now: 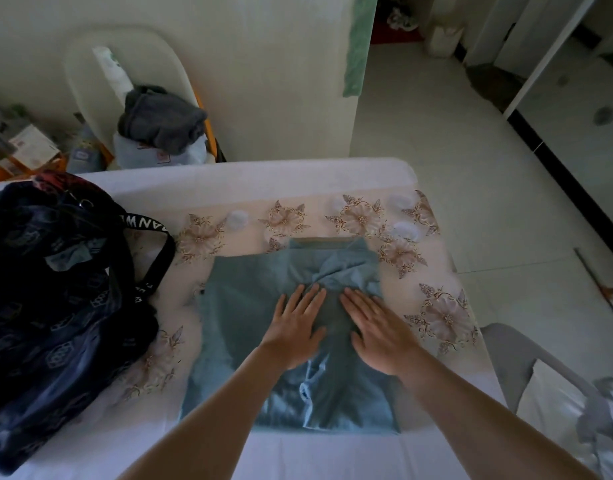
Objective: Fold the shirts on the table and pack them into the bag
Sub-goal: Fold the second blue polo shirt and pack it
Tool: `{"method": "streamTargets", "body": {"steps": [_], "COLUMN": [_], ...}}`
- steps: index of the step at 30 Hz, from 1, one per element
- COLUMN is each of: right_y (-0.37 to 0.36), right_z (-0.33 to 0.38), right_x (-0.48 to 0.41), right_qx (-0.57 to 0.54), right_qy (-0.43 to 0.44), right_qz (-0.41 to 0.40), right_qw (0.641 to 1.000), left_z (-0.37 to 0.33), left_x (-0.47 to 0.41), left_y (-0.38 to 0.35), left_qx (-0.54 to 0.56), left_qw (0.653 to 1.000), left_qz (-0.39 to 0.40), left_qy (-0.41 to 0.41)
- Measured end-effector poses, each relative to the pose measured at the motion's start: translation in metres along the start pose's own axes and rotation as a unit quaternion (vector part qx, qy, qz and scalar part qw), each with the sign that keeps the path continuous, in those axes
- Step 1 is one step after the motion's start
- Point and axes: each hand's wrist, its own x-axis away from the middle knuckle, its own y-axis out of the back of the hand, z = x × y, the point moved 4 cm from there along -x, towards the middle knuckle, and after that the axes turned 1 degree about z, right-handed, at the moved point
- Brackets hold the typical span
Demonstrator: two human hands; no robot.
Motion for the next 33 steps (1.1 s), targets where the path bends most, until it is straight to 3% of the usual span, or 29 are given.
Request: {"method": "streamTargets", "body": {"steps": [6, 10, 12, 16, 20, 23, 26, 28, 31, 33], "right_y": [0.026, 0.039, 0.042, 0.057, 0.077, 0.081, 0.078, 0.084, 0.096, 0.093], "right_z": [-0.022, 0.03, 0.066, 0.129, 0.171, 0.197, 0.204, 0.197, 0.171, 0.149], "right_x": [-0.001, -0.019, -0.028, -0.051, -0.08, -0.092, -0.094, -0.091, -0.081, -0.076], "right_qx": [0.001, 0.015, -0.016, -0.037, 0.058, 0.171, 0.242, 0.266, 0.27, 0.269], "right_qy": [-0.06, -0.003, 0.05, 0.131, 0.191, 0.28, 0.373, 0.408, 0.382, 0.305], "right_qz": [-0.007, -0.05, -0.053, -0.046, -0.033, -0.014, -0.006, -0.042, -0.061, -0.005], "right_qw": [0.998, 0.999, 0.997, 0.99, 0.979, 0.945, 0.896, 0.872, 0.882, 0.914], "left_z": [0.018, 0.049, 0.065, 0.082, 0.089, 0.093, 0.084, 0.073, 0.058, 0.055], "left_x": [0.022, 0.055, 0.075, 0.105, 0.121, 0.132, 0.14, 0.143, 0.135, 0.126], "left_y": [0.004, 0.015, 0.019, 0.016, 0.009, 0.019, 0.031, 0.034, 0.035, 0.032], "left_qx": [0.045, 0.074, 0.085, 0.243, 0.253, 0.255, 0.31, 0.317, 0.281, 0.279], "left_qw": [0.993, 0.953, 0.928, 0.874, 0.866, 0.877, 0.9, 0.92, 0.948, 0.948], "left_qz": [-0.103, -0.239, -0.264, -0.188, -0.082, -0.115, -0.127, -0.093, 0.001, 0.02], "left_qy": [0.031, 0.168, 0.249, 0.376, 0.423, 0.39, 0.279, 0.211, 0.148, 0.152]}}
